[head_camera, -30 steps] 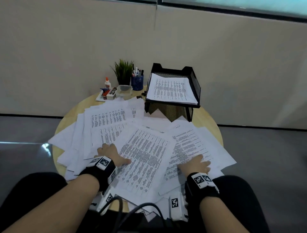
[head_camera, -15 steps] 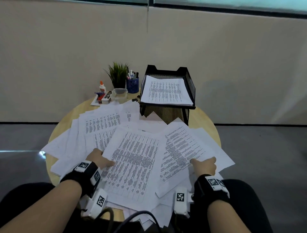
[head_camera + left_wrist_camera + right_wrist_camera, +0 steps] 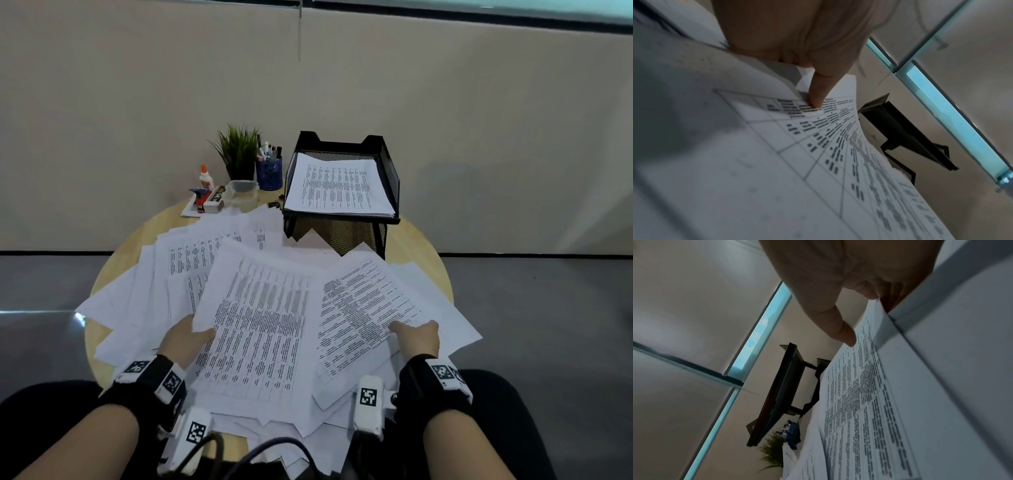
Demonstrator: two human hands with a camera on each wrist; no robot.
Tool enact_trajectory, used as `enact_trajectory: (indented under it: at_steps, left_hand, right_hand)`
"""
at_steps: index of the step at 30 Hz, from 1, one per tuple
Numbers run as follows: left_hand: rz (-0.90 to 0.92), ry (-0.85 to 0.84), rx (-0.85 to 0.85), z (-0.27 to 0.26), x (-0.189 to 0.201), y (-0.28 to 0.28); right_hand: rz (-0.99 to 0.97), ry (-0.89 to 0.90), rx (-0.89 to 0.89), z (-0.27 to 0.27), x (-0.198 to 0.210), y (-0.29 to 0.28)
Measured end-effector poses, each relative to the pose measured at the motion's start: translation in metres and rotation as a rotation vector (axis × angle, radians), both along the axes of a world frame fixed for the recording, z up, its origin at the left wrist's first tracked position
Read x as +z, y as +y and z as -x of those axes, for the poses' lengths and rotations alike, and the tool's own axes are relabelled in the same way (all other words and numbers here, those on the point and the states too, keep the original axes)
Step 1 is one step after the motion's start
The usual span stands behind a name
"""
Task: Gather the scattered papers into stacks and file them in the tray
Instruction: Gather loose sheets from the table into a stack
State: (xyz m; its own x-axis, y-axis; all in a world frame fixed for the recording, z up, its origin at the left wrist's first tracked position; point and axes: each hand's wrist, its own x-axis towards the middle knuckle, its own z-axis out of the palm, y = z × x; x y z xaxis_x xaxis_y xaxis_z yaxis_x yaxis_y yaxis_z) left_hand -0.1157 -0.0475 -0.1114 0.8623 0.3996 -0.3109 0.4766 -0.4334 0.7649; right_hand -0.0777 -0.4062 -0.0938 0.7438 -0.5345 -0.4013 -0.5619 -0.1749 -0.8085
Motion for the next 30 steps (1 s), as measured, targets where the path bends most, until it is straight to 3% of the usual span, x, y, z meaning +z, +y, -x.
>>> enact_trajectory:
  at_steps: [5,9,13,17,21,30]
  left_hand:
    - [0.002,-0.097,0.133,0.002,-0.006,0.018]
    - [0.072,-0.129,0.227,0.007,-0.016,0.029]
    - [0.171,-0.134,0.258,0.008,-0.017,0.031]
    - [0.198,-0.123,0.255,0.01,-0.014,0.031]
    - [0.177,-0.135,0.268,0.013,-0.01,0.029]
    - [0.124,-0.199,0.392,0.018,0.0,0.024]
  right_hand:
    - [-0.011,-0.215,-0.069,0.004,0.009,0.003]
    - [0.02,-0.273,0.155,0.013,0.012,0.023]
    - [0.051,-0.201,0.288,0.018,0.011,0.031]
    - [0.069,-0.244,0.147,0.017,0.014,0.023]
    - [0.029,-0.289,0.121,0.021,0.027,0.01]
    - [-0.345,-0.435,-0.04,0.03,0.058,-0.027]
